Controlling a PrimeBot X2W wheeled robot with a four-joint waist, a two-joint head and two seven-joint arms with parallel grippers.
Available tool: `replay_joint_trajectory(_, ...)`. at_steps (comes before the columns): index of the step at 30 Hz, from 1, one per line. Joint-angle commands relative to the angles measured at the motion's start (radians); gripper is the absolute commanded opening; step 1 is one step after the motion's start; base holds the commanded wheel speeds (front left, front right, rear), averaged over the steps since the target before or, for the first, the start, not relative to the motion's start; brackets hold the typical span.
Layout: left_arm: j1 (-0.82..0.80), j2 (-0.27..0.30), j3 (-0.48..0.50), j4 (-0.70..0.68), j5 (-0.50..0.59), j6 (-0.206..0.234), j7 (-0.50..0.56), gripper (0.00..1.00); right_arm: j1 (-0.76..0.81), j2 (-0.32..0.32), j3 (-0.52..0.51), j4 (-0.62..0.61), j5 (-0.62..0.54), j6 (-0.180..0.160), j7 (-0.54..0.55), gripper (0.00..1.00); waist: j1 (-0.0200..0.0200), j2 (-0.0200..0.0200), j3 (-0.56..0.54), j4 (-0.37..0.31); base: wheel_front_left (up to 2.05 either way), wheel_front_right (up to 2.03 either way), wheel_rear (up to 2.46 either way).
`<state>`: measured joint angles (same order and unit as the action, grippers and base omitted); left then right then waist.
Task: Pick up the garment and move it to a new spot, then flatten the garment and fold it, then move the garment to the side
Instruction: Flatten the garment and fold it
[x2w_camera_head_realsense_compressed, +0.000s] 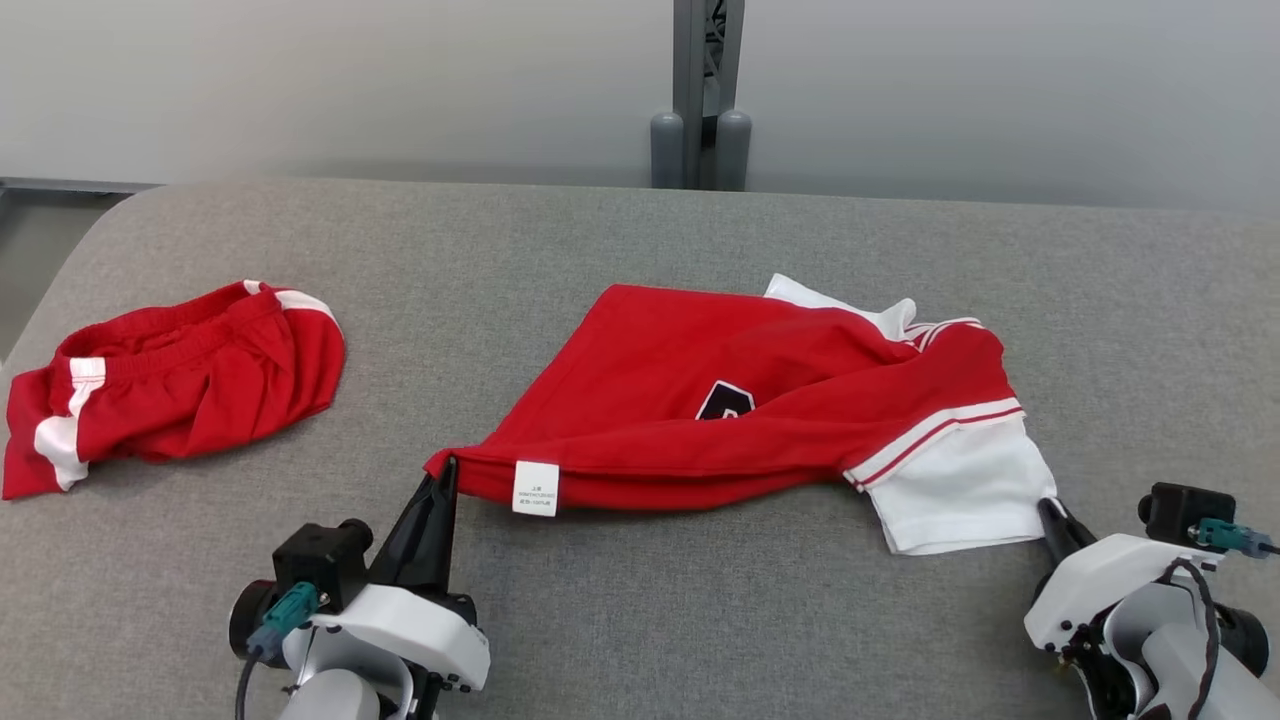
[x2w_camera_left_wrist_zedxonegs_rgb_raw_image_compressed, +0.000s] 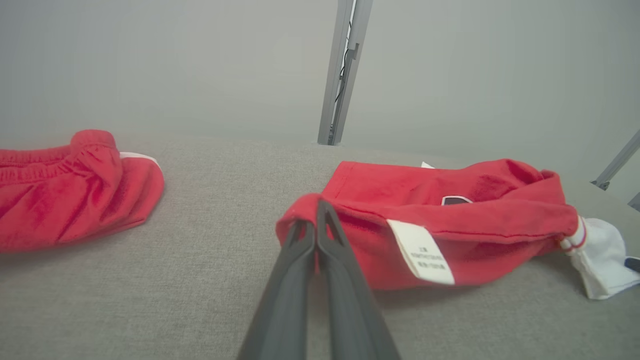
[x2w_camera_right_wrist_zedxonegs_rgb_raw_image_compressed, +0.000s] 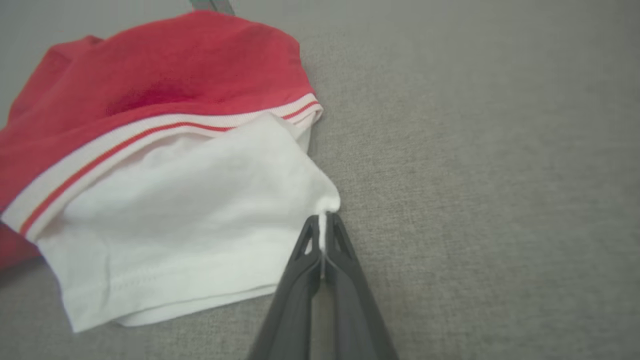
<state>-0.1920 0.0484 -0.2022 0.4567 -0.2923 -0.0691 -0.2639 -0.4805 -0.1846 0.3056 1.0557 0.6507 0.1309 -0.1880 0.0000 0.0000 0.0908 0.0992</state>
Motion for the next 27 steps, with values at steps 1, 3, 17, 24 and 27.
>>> replay_joint_trajectory(1,0.002,0.004,0.007,-0.018,-0.024,0.0,0.0,0.0,0.01,-0.014,0.01,-0.012,0.015,0.0,-0.013,0.0,0.0,0.0,-0.012,-0.011,0.0,0.0,0.0)
replay_joint_trajectory(3,0.007,0.004,0.007,-0.036,-0.036,-0.002,0.0,0.0,0.009,-0.025,0.019,-0.038,0.035,0.0,-0.017,0.0,0.0,0.0,-0.024,-0.019,0.0,0.0,0.0)
replay_joint_trajectory(17,-0.062,0.004,0.039,-0.191,-0.131,-0.016,0.0,0.0,-0.106,-0.159,0.035,-0.353,0.234,0.0,0.078,0.0,0.0,0.0,-0.089,-0.088,0.0,0.0,0.0)
replay_joint_trajectory(24,-0.217,0.003,0.038,-0.179,-0.175,0.0,0.0,0.0,-0.228,-0.203,-0.024,-0.479,0.244,0.0,0.112,0.0,0.0,0.0,-0.109,-0.112,0.0,0.0,0.0)
replay_joint_trajectory(27,-0.304,0.004,0.027,-0.121,-0.177,0.008,0.001,0.0,-0.296,-0.2,-0.059,-0.473,0.203,0.0,0.112,0.0,0.0,0.0,-0.12,-0.114,0.0,0.0,0.0)
